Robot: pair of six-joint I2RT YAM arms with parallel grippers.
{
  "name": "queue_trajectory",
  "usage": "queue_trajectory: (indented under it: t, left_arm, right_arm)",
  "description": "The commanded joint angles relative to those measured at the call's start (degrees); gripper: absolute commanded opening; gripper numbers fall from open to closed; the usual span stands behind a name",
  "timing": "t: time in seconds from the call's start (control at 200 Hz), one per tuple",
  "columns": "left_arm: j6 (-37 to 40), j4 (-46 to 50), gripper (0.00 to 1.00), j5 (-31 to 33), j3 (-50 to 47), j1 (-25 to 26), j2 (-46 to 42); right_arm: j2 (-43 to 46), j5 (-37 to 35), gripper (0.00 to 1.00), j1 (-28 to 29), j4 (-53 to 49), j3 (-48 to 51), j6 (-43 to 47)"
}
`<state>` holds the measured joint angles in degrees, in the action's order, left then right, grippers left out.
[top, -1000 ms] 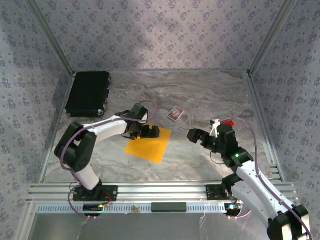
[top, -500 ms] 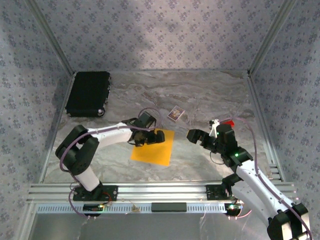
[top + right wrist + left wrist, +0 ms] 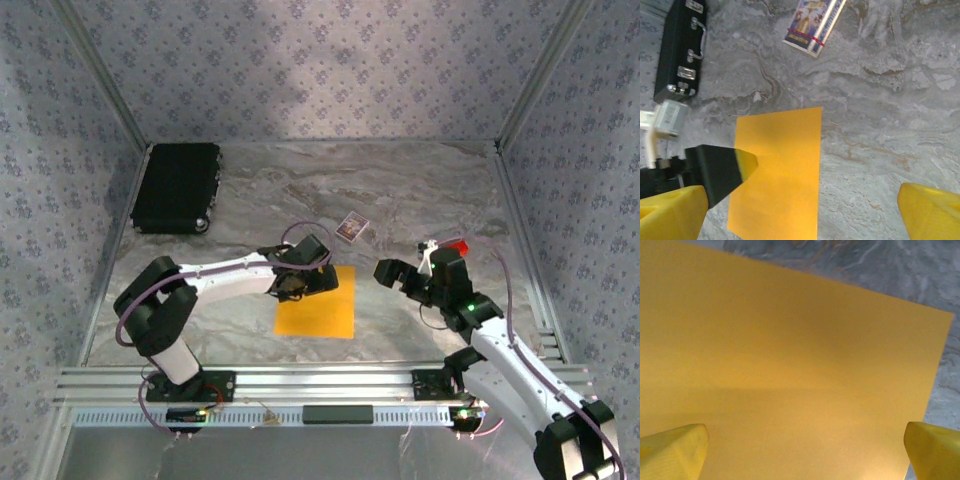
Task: Fold a paper plane with a square sheet of paper (pick it up from the middle)
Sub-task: Move the square sheet of paper to the bottom-center of the table.
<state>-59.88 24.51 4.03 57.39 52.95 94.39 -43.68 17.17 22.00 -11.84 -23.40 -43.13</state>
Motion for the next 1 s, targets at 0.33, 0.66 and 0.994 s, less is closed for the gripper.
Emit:
queue_trajectory:
  t: [0.33, 0.66, 0.994]
  left_arm:
    - [12.95, 16.86, 0.96, -2.53, 11.88, 1.27, 8.18]
    - [12.98, 21.90, 0.96, -1.86, 17.07, 2.69, 13.30]
    - [13.38, 23.65, 0.96, -1.95, 18.46, 2.77, 15.29]
  right_arm:
    - [-9.78, -2.58, 0.99, 0.07, -3.93, -2.88, -2.99]
    - [-11.05, -3.95, 0.99, -0.53, -6.38, -3.06, -3.50]
    - [-11.14, -3.04, 0.99, -0.84, -6.10, -3.04, -3.05]
